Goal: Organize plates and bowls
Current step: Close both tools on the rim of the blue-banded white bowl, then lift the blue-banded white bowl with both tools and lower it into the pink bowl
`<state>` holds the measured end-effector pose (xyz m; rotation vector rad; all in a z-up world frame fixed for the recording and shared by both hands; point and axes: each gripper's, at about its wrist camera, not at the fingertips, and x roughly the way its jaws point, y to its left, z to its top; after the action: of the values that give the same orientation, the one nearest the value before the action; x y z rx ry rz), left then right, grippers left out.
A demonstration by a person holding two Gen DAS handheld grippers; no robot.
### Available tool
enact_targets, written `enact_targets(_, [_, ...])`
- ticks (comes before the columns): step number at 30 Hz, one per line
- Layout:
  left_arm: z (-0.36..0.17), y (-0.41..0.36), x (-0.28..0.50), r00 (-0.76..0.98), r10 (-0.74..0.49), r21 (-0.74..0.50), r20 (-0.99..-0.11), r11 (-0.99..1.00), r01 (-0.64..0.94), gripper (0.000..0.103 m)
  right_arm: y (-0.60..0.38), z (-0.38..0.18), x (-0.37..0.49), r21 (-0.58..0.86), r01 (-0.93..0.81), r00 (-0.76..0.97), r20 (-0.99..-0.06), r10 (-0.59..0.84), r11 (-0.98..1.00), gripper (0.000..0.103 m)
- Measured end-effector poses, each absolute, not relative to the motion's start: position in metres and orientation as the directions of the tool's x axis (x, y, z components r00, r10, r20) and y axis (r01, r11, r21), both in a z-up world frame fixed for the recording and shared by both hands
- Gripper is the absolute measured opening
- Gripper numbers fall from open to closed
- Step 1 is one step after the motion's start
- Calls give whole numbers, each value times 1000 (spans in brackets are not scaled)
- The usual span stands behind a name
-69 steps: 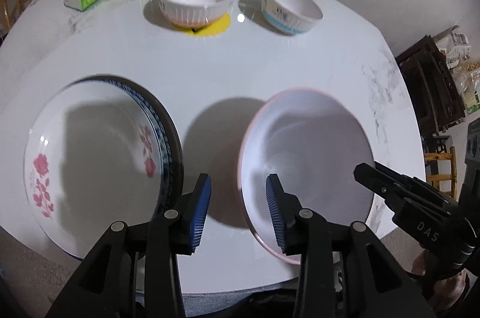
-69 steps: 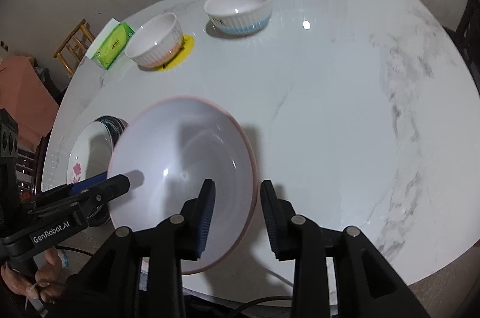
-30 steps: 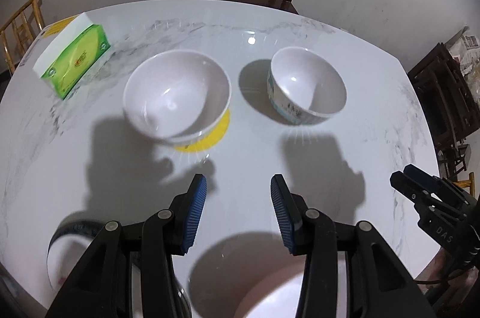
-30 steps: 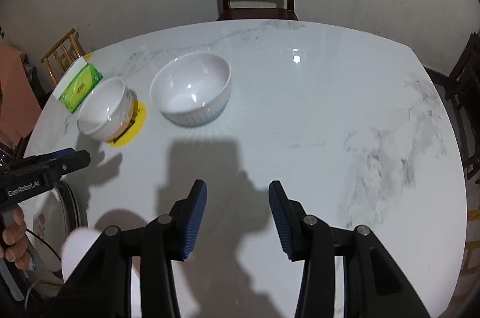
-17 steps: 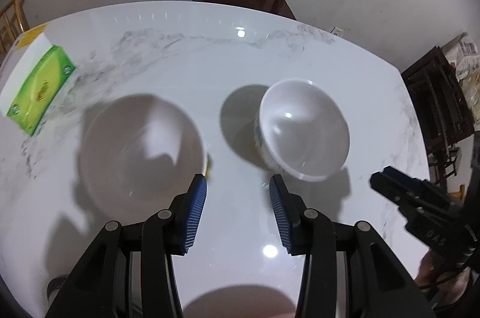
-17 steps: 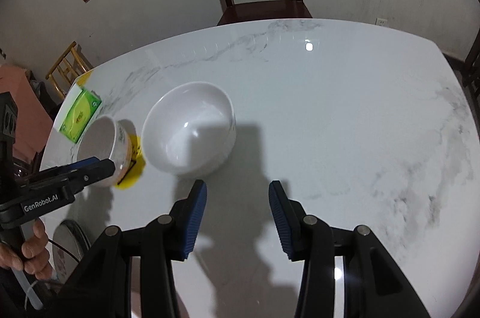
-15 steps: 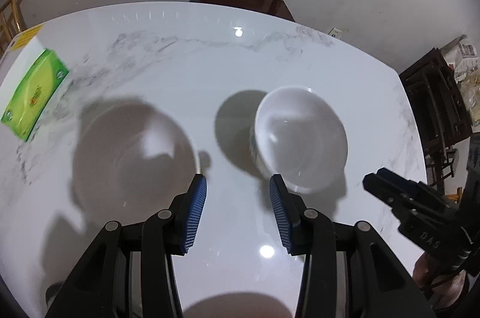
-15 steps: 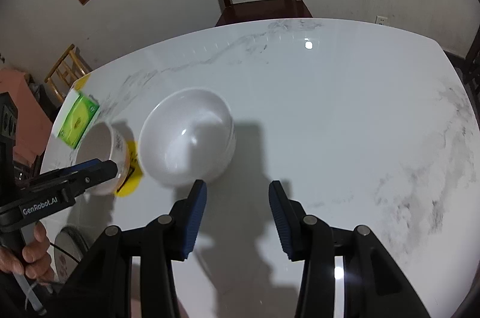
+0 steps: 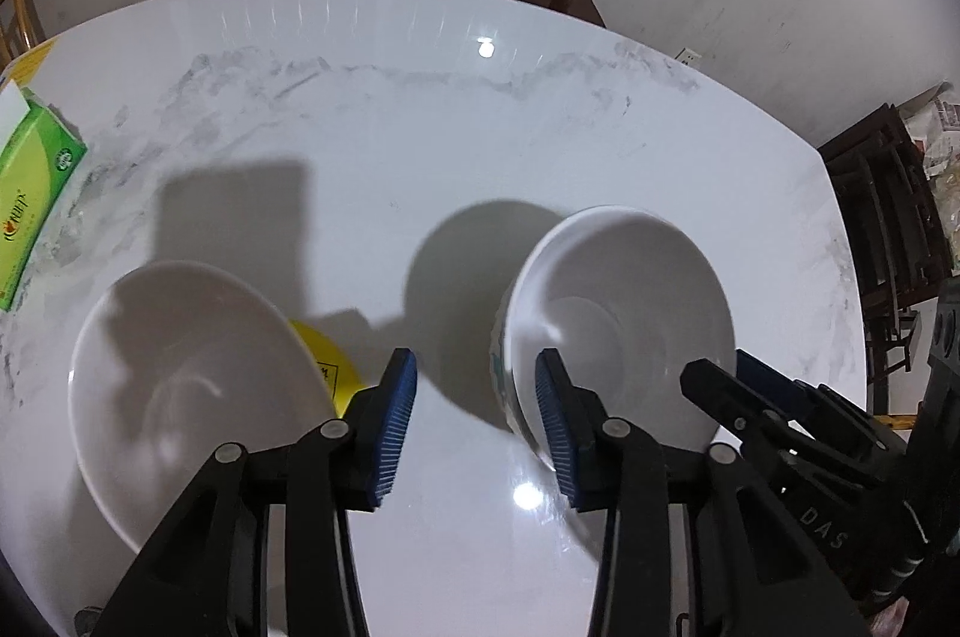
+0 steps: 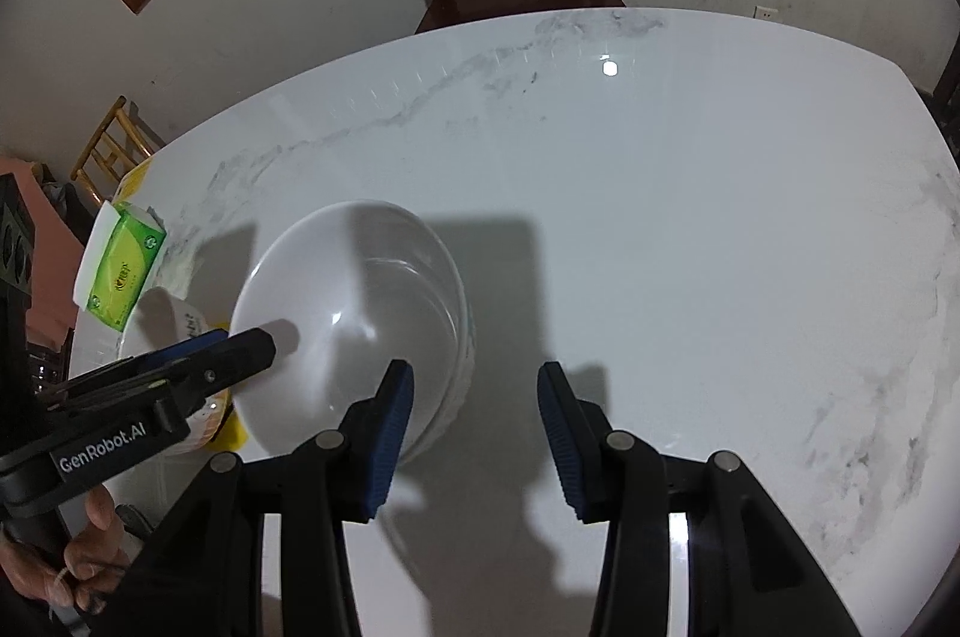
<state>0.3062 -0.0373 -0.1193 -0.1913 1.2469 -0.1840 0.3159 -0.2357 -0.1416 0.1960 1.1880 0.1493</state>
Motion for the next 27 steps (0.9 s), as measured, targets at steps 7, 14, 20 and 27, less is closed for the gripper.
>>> enact_targets(7, [-127, -44, 306, 286, -281, -271, -916, 960, 75, 12, -228, -157, 321, 277, -14, 342, -901, 265, 961, 24])
enact_targets(14, [-126, -48, 298, 281, -260, -241, -924, 965, 99, 11, -218, -158, 314, 268, -17, 335, -906, 258, 963, 22])
enact_targets(20, [-125, -49, 290, 271, -253, -232, -929, 967, 108, 11, -216, -158, 301, 268, -18, 317, -912, 260, 963, 21])
enact_targets(27, [-123, -51, 271, 265, -243, -220, -933, 969, 113, 11, -209, -155, 282, 263, -30, 302, -917, 259, 964, 21])
